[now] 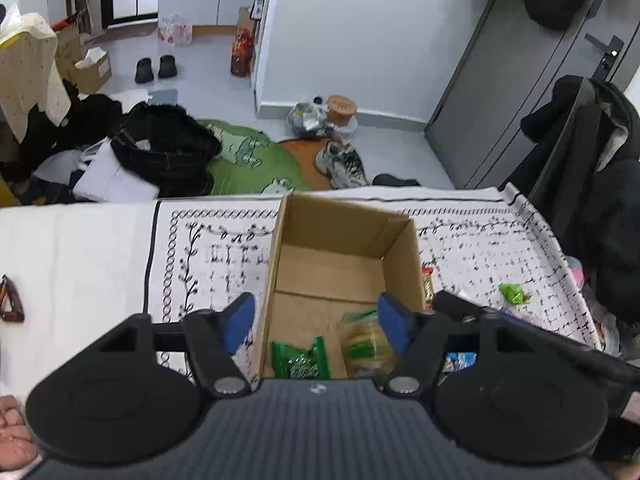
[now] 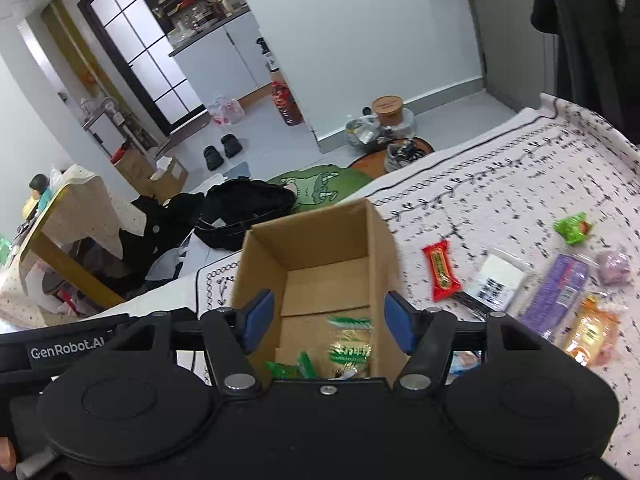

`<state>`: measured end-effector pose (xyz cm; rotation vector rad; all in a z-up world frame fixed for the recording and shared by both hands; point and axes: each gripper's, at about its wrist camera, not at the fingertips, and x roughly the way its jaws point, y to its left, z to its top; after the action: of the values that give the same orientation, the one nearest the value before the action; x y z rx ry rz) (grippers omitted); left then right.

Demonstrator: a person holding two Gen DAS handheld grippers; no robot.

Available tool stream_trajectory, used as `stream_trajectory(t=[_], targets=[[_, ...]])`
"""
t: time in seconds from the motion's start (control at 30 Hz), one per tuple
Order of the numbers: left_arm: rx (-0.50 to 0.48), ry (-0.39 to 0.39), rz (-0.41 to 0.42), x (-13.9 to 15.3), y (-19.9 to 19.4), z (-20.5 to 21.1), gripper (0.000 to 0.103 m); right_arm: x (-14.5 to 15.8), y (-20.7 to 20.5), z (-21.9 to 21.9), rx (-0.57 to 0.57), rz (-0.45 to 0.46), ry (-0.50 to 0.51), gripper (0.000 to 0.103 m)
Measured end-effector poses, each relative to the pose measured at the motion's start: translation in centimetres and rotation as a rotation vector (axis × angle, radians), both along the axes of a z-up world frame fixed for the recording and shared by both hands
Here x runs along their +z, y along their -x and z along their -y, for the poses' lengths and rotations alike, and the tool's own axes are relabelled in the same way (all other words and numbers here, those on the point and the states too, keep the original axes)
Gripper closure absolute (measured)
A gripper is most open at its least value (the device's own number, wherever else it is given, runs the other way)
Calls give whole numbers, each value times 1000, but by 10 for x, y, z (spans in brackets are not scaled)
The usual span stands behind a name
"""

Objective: Organize snacks
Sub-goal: 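Carry both packets into the cardboard box and open both tools, then withdraw both tools from the box back over the snack pile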

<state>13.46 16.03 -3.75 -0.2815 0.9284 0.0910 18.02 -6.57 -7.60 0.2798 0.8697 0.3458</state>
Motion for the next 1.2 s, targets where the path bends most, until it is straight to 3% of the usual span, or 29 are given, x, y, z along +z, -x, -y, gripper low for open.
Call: stream_trajectory(t=[0.2,0.47,0.8,1.2], targets=[[-1,-1,-21,-4,3,9,27,2,13,22,-19,22,38,20],[-21,-13,15,-5,6,37,1,6,32,59,-63,62,51,0],[-103,-9,36,-7,7,86,0,0,41,109,-174,59,72,0],[-158,-26,53,-12,11,142,0,-14,56,168,-284,12,10,0]])
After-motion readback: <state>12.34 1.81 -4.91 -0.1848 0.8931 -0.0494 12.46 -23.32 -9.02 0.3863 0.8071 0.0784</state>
